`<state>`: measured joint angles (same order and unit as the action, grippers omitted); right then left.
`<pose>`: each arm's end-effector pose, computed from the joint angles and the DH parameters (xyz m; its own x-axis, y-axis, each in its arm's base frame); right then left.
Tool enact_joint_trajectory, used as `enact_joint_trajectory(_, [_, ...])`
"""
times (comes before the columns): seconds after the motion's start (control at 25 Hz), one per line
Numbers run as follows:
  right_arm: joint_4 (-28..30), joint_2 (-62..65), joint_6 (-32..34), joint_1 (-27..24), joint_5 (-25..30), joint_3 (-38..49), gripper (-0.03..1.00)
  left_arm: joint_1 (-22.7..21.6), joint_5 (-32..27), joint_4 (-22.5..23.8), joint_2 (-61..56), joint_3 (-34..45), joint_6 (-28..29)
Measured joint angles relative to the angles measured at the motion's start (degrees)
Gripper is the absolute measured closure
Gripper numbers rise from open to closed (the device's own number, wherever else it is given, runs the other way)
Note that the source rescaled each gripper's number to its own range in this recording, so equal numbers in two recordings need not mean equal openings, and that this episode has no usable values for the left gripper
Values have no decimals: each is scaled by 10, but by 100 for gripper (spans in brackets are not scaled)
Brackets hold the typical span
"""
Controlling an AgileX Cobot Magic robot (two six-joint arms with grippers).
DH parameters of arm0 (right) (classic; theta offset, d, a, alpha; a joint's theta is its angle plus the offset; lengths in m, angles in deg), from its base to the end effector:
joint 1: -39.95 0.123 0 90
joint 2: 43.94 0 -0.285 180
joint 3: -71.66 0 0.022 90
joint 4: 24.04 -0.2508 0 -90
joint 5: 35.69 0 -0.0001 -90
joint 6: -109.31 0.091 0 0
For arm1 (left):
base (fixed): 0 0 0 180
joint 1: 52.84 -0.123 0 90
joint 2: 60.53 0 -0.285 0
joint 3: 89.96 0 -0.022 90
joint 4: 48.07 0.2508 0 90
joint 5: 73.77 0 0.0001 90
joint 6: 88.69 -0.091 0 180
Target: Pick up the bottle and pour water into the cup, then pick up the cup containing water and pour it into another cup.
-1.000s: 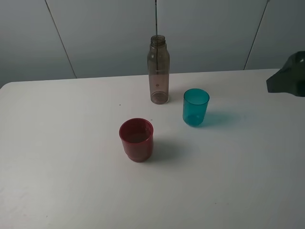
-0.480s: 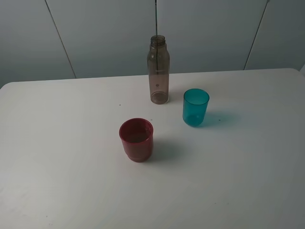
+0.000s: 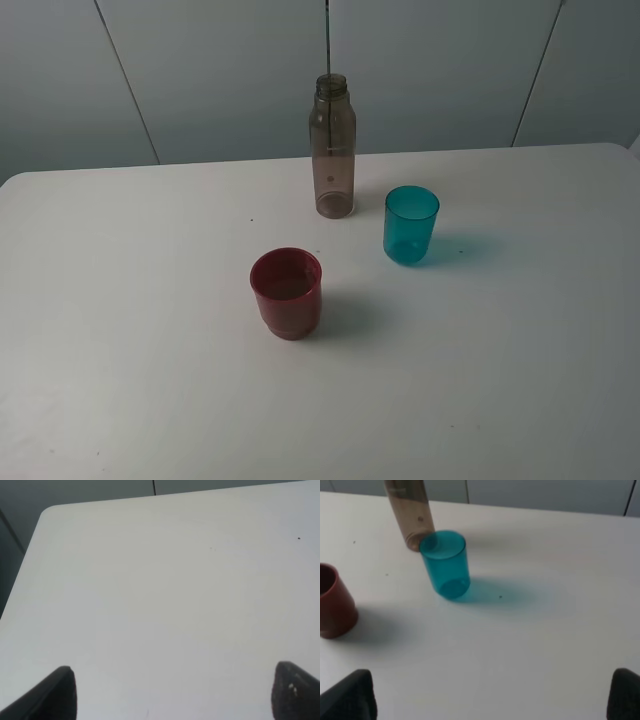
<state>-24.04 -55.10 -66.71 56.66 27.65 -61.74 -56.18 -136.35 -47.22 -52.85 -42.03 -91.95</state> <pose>-0.0013 -0.0004 0.2835 -0.5135 -0.0817 -0.8542 -0.2525 0.9658 0.0594 -0.0078 0.0007 0.2778 -0.4750 0.0361 -0.8792 -0.0397 0.9973 0.0623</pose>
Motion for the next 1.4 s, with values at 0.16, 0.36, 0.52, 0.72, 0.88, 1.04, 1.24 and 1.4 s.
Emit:
enact_joint_trajectory(0.16, [-11,0,-2,0,-1,13,-3,0,0,0,0,0,0])
enact_joint_trajectory(0.36, [-11,0,-17,-9,-4,16,-3,0,0,0,0,0,0])
enact_joint_trajectory(0.52, [-11,0,-40,-68,-5,17,-3,0,0,0,0,0,0])
enact_joint_trajectory(0.72, [-11,0,-43,-176,-5,17,-3,0,0,0,0,0,0])
enact_joint_trajectory(0.88, [-11,0,-50,-219,-5,17,-3,0,0,0,0,0,0])
enact_joint_trajectory(1.04, [-11,0,-52,-220,-5,17,-3,0,0,0,0,0,0])
enact_joint_trajectory(1.24, [-11,0,-52,-220,-5,17,-3,0,0,0,0,0,0])
enact_joint_trajectory(1.4, [-11,0,-52,-220,-5,17,-3,0,0,0,0,0,0])
